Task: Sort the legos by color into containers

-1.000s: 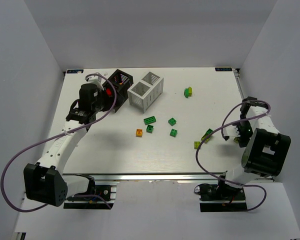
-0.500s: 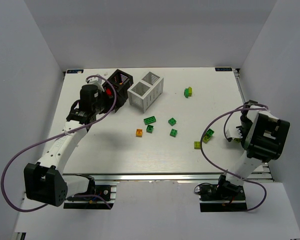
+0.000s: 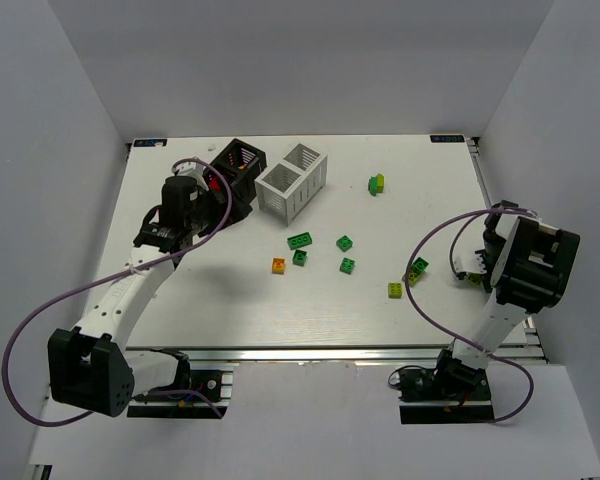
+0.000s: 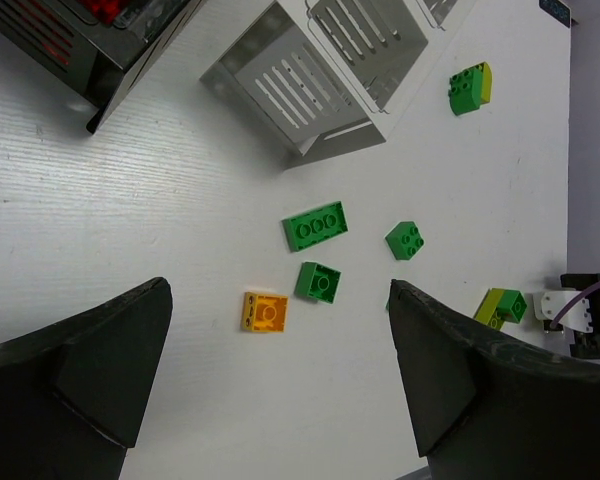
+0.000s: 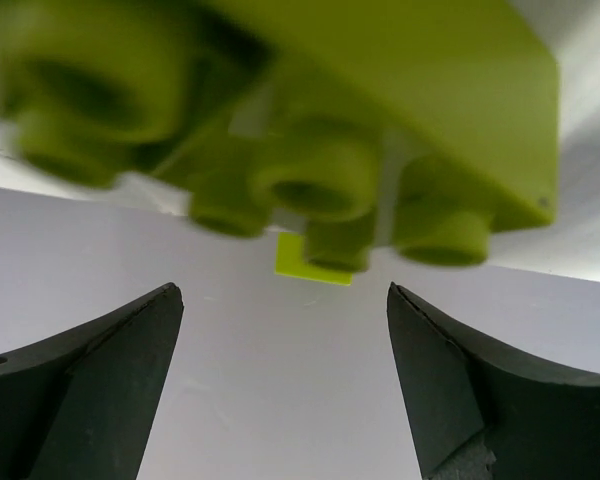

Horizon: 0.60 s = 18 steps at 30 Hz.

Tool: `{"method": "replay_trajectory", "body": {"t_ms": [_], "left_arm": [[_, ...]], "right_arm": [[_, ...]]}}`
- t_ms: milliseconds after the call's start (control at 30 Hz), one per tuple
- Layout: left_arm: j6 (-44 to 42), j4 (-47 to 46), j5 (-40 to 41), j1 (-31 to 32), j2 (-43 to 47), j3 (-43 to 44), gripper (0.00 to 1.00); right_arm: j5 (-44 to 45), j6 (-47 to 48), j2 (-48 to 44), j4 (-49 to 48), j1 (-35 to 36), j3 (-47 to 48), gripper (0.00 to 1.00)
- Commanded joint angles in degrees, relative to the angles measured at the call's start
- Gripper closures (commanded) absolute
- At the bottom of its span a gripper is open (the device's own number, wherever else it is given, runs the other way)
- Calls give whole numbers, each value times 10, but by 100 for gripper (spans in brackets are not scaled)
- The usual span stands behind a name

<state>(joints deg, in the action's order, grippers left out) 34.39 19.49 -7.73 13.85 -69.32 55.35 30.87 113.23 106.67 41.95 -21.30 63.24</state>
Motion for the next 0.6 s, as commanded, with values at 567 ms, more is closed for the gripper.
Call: {"method": "replay_trajectory", "body": {"t_ms": [567], "left_arm": [[28, -16, -5, 9, 9, -9, 2]], "right_arm": [[-13, 199, 43, -34, -17, 39, 15]]}}
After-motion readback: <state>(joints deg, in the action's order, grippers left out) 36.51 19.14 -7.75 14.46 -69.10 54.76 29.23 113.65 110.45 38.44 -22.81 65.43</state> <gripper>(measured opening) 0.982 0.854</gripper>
